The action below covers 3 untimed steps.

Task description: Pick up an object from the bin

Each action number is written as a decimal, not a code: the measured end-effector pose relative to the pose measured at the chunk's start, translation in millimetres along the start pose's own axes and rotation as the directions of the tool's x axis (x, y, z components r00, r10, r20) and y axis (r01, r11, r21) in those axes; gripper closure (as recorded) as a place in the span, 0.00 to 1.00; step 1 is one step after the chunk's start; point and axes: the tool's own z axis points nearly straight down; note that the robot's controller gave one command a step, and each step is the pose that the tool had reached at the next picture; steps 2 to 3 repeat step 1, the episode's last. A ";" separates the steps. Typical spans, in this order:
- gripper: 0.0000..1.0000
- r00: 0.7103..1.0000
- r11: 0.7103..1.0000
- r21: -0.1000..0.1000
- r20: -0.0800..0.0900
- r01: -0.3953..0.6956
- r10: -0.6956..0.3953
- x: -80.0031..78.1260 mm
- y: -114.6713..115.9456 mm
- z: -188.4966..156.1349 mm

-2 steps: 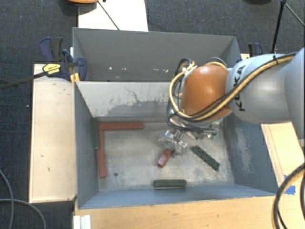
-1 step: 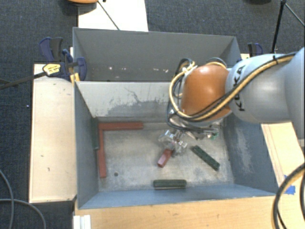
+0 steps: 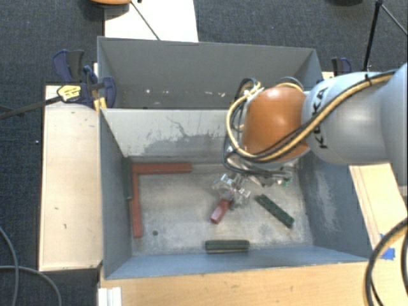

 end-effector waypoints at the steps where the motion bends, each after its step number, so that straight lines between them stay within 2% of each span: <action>1: 1.00 1.000 1.000 0.002 0.003 0.001 -0.001 10.4 2.2 -213.3; 3: 1.00 1.000 1.000 0.002 0.003 0.001 -0.001 10.4 2.2 -213.3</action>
Offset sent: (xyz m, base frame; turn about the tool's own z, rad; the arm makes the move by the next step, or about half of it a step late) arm 0.0000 0.0000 0.0000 0.0000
